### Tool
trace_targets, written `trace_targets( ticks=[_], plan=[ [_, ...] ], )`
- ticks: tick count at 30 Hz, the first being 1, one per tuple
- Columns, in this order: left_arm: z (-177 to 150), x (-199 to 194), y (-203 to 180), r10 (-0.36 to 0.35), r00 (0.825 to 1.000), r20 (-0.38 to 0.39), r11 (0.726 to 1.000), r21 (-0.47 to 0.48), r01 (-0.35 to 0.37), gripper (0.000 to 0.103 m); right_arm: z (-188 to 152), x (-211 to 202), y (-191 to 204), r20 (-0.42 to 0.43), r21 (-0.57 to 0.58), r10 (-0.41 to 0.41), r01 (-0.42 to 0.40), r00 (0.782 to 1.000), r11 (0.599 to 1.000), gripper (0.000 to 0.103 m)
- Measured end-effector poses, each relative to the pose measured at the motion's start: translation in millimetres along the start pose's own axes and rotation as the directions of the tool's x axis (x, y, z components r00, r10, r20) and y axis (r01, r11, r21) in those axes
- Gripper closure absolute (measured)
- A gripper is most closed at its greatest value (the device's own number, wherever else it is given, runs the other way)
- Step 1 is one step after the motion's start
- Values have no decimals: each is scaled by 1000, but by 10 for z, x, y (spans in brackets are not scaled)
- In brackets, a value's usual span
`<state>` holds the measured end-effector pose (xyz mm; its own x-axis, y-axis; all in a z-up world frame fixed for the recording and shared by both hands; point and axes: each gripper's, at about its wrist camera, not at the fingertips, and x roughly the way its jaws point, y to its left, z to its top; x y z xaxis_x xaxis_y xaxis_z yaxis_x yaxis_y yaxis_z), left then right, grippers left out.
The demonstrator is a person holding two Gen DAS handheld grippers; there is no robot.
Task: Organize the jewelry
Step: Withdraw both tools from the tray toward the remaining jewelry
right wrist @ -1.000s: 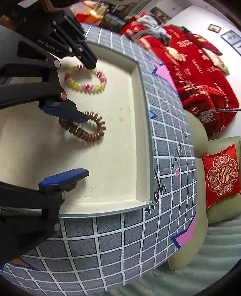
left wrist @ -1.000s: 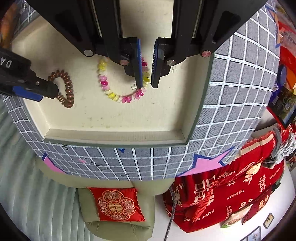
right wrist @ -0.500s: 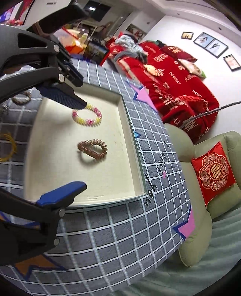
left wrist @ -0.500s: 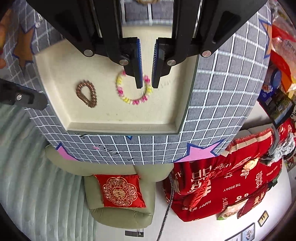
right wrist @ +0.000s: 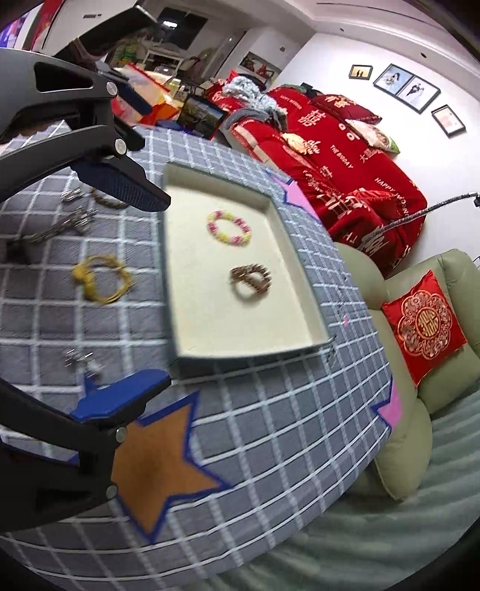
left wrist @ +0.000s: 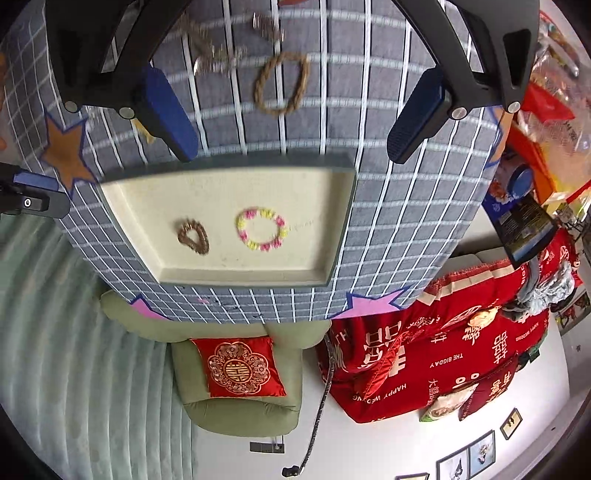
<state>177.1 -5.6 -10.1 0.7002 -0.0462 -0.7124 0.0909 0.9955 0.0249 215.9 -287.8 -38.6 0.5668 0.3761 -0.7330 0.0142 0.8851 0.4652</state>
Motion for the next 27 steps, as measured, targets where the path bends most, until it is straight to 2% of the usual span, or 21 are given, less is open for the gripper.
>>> trace_targets(
  ticks=[1, 3, 7, 12, 16, 20, 27],
  plan=[
    [-51, -31, 9, -8, 1000, -7, 1000, -4, 8, 0, -64, -27, -25, 0, -1, -10, 10, 1000, 1000, 13],
    [-161, -104, 26, -22, 1000, -15, 1000, -17, 21, 0, -157, -77, -61, 4, -1, -23, 23, 1000, 1000, 0],
    [-326, -200, 80, -22, 999, -26, 999, -42, 21, 0, -346, -179, -110, 23, -12, -31, 32, 999, 999, 0],
    [-521, -263, 106, 9, 999, -32, 1000, -27, -10, 0, -575, -294, -113, 86, -59, -77, 82, 993, 995, 0],
    [-647, -239, 169, 14, 998, -54, 1000, -24, -16, 0, -691, -265, -157, 24, -89, -135, 137, 991, 987, 0],
    [-770, -130, 259, 18, 994, -105, 999, -37, -22, 0, -820, -182, -260, -51, -94, -198, 192, 979, 977, 0],
    [-821, -30, 315, 14, 991, -131, 999, -35, -19, 0, -935, -160, -380, -76, -95, -245, 238, 967, 967, 0]
  ],
)
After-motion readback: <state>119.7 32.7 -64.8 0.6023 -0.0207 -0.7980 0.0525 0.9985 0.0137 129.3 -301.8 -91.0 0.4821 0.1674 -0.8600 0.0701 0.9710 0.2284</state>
